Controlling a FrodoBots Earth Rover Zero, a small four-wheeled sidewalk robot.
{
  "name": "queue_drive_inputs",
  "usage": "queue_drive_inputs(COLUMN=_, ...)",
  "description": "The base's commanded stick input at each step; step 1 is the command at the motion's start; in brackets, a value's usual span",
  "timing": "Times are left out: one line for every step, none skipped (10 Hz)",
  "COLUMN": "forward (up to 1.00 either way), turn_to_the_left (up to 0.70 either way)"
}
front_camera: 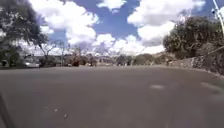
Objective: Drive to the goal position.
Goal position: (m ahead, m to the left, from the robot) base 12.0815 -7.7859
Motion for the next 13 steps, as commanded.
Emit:
queue_drive_inputs(forward=0.70, turn_to_the_left=0.00)
queue_drive_inputs(forward=0.70, turn_to_the_left=0.00)
queue_drive_inputs(forward=0.70, turn_to_the_left=0.00)
queue_drive_inputs(forward=0.70, turn_to_the_left=0.00)
queue_drive_inputs(forward=0.70, turn_to_the_left=0.00)
queue_drive_inputs(forward=0.70, turn_to_the_left=0.00)
queue_drive_inputs(forward=0.70, turn_to_the_left=0.00)
queue_drive_inputs(forward=0.70, turn_to_the_left=0.00)
queue_drive_inputs(forward=0.70, turn_to_the_left=0.00)
queue_drive_inputs(forward=0.70, turn_to_the_left=0.00)
queue_drive_inputs(forward=0.70, turn_to_the_left=0.00)
queue_drive_inputs(forward=0.70, turn_to_the_left=0.00)
queue_drive_inputs(forward=0.70, turn_to_the_left=0.00)
